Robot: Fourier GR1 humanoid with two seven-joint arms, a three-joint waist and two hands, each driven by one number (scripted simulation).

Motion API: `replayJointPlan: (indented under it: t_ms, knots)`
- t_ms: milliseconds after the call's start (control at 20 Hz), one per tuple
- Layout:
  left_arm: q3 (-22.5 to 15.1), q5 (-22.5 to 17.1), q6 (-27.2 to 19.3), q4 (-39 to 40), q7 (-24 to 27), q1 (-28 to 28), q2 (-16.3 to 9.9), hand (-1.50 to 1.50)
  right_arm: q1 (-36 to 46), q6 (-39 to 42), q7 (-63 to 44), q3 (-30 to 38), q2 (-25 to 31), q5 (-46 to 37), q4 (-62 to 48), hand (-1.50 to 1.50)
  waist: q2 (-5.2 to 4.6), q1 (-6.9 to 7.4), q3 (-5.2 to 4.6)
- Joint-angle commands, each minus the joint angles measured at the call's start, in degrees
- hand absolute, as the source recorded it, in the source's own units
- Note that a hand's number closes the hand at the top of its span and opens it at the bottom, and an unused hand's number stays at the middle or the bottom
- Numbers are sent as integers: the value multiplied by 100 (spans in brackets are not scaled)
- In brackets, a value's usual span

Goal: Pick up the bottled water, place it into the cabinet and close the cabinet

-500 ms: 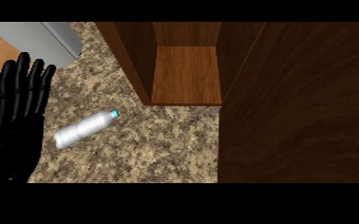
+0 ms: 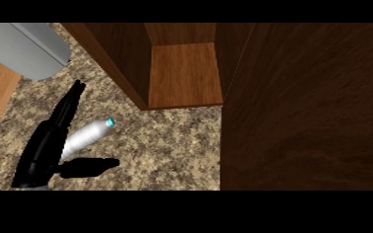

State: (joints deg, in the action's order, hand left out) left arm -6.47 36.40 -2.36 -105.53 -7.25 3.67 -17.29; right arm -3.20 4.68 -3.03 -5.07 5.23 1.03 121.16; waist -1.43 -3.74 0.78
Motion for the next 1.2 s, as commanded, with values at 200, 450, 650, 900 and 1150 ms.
replayJointPlan:
  t_ms: [200, 450, 650, 900, 1150]
  knots:
    - [-1184, 2965, -1216, 1607, -1508, -68, 932, -150, -461, 381, -429, -376, 15, 604, 487, -150, 85, -291, -65]
    - [-2070, 4211, -2017, 2815, -2649, -386, 1698, -150, -1086, 450, -574, -437, 92, 806, 1093, -150, 137, -267, -82]
    - [-2650, 4419, -2619, 3858, -3727, -1080, 1717, -150, -1602, 566, -781, -228, 281, 1189, 1759, -150, 129, -165, -89]
    - [-3861, 4308, -3383, 4754, -5067, -1562, 1724, -150, -2265, 588, -693, -279, 229, 1130, 2247, -150, 134, -38, -91]
    - [-3900, 3864, -3364, 5215, -5307, -2068, 1712, -150, -2909, 886, -482, -147, 386, 1405, 2620, -150, 131, -68, -91]
